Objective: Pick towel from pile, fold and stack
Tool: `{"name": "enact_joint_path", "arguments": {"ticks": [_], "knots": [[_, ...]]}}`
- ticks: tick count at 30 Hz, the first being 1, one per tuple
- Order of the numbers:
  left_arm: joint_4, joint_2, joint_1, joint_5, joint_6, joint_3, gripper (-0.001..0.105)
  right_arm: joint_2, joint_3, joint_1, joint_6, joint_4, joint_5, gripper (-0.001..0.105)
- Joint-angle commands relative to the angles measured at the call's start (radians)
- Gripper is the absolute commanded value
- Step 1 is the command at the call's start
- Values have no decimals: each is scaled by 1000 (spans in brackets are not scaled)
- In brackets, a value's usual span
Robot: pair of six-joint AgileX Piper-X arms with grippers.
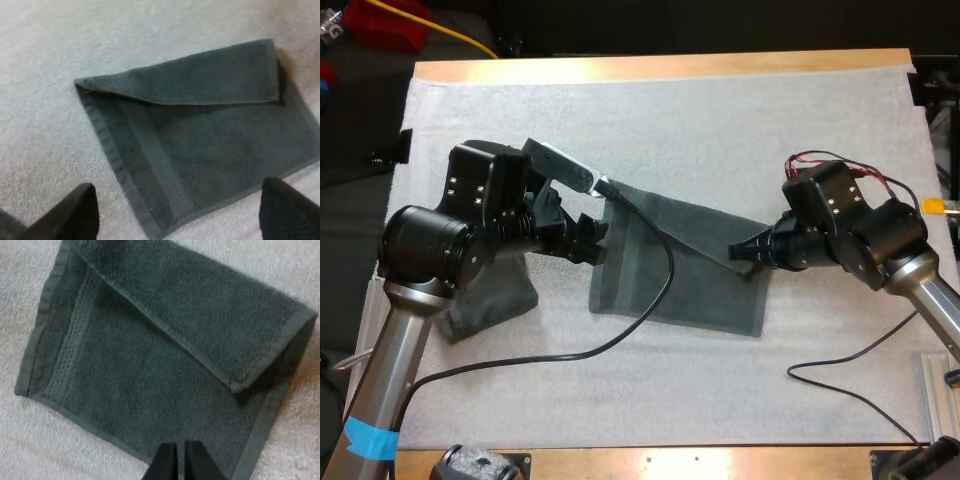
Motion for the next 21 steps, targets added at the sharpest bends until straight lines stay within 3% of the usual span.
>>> {"name": "enact_joint_path", "arguments": {"ticks": [1,21], "knots": [[4,-2,-5,-8,-12,-3,64,-3,-1,1,-13,-4,-5,1],[67,-2,-5,-15,-10,-3,64,273,-1,1,-8,-8,-10,1]]}}
